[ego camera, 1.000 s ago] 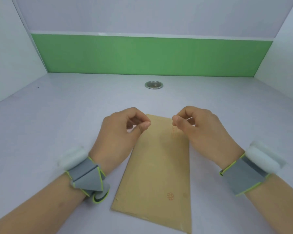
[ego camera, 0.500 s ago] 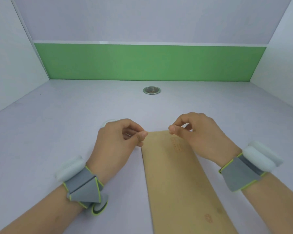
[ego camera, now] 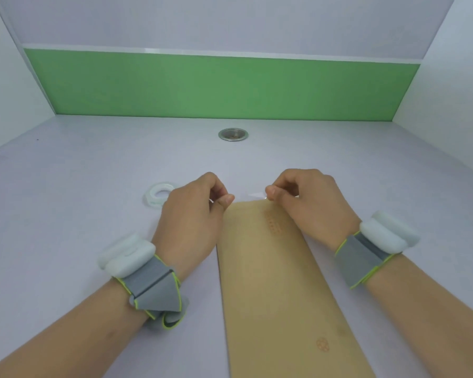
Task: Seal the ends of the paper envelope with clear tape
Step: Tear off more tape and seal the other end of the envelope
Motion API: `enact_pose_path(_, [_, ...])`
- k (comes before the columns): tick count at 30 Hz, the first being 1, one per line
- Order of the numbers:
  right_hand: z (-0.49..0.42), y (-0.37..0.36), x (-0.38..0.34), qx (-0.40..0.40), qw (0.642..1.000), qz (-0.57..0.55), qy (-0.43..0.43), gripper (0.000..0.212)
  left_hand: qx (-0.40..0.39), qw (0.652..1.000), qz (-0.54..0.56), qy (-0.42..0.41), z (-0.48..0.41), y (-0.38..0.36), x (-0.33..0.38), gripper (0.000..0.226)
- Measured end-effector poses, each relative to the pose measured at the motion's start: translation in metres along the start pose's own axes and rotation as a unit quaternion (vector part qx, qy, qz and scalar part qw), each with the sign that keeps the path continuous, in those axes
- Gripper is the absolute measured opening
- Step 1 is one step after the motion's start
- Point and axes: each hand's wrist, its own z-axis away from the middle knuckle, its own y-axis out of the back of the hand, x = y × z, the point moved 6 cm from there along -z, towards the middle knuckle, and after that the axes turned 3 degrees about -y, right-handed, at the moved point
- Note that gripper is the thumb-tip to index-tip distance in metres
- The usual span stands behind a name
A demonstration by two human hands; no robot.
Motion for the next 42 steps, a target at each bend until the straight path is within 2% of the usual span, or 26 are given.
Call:
enact_pose_path(4, [0.001,-0.001,0.005,0.002,0.999,-0.031,-0.026,0.019,-0.010,0.999,0.031,0.028,-0.002,-0.001,-0.010,0.011])
enact_pose_path(10, [-0.003,0.002,0.018,0.030,0.978,-0.186,-0.085,0.014,0.020,0.993,0.100,0.061,-0.007,-0.001,-0.013,0.012])
enact_pose_path(14, [-0.003,0.001,0.019,0.012,0.953,-0.284,-0.106,0.008,0.039,0.985,0.153,0.062,-0.007,0.003,-0.012,0.010])
enact_pose_path(19, [-0.002,0.002,0.015,-0.007,0.946,-0.309,-0.101,0.009,0.050,0.981,0.174,0.063,-0.006,0.005,-0.009,0.009])
enact_pose_path(22, [-0.003,0.002,0.016,0.001,0.959,-0.271,-0.087,0.013,0.046,0.981,0.181,0.060,-0.005,0.005,-0.008,0.009])
enact_pose_path(26, [-0.005,0.008,0.012,0.043,0.994,-0.095,-0.039,0.021,0.038,0.983,0.173,0.053,-0.005,0.002,-0.007,0.008])
enact_pose_path(30, [-0.005,0.006,0.003,0.045,0.998,0.045,-0.010,0.026,0.032,0.989,0.137,0.050,-0.004,0.000,-0.007,0.008])
enact_pose_path(35, [-0.004,0.002,-0.006,0.048,0.992,0.117,0.018,0.025,0.028,0.993,0.089,0.067,-0.004,0.000,-0.008,0.007])
enact_pose_path(42, [-0.004,-0.003,-0.008,0.036,0.992,0.123,0.022,0.020,0.020,0.994,0.040,0.097,-0.003,0.000,-0.008,0.008])
